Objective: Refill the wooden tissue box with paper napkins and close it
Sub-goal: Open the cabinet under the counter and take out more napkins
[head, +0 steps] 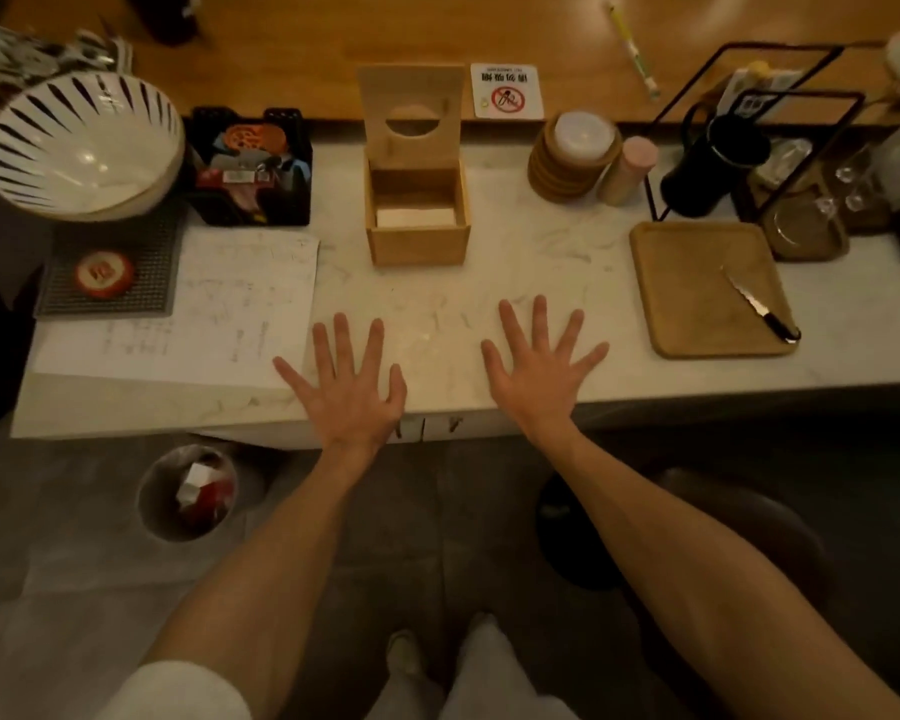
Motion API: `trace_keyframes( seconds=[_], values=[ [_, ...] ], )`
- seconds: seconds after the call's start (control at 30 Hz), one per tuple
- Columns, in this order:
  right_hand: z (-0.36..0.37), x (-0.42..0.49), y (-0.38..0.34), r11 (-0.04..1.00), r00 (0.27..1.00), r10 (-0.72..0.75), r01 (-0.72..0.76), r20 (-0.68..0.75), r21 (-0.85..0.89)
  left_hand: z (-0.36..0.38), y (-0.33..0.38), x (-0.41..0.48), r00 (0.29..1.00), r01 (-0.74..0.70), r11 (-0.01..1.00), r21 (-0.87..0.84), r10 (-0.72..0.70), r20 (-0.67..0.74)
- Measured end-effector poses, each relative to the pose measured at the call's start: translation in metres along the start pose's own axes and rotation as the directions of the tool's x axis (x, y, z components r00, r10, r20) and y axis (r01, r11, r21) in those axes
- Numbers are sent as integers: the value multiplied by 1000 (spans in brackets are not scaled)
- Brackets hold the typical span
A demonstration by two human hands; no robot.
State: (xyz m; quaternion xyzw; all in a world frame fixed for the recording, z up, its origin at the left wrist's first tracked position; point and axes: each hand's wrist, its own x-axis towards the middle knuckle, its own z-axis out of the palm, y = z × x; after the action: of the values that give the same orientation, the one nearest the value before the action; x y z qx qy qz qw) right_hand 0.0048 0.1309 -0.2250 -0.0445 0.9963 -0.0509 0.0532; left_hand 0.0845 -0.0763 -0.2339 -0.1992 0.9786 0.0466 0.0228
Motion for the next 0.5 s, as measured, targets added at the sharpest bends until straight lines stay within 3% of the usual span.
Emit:
trace_keyframes(
  seconds=[0.17,0.3,0.4,0.5],
  values=[
    [2,-9,1,997,990,-22,33,-137,75,3,1,-6,998,-16,999,-39,14,-64],
    [14,-13,0,964,918,-41,140,-394,226,20,-2,-4,970,-64,991,-115,35,-240],
    [35,-14,7,915,721,-34,301,-692,270,39,-4,-4,865,-174,980,-93,107,-490],
    [64,-13,15,924,467,-125,377,-875,69,50,-5,-6,715,-201,977,-68,98,-692]
  ],
)
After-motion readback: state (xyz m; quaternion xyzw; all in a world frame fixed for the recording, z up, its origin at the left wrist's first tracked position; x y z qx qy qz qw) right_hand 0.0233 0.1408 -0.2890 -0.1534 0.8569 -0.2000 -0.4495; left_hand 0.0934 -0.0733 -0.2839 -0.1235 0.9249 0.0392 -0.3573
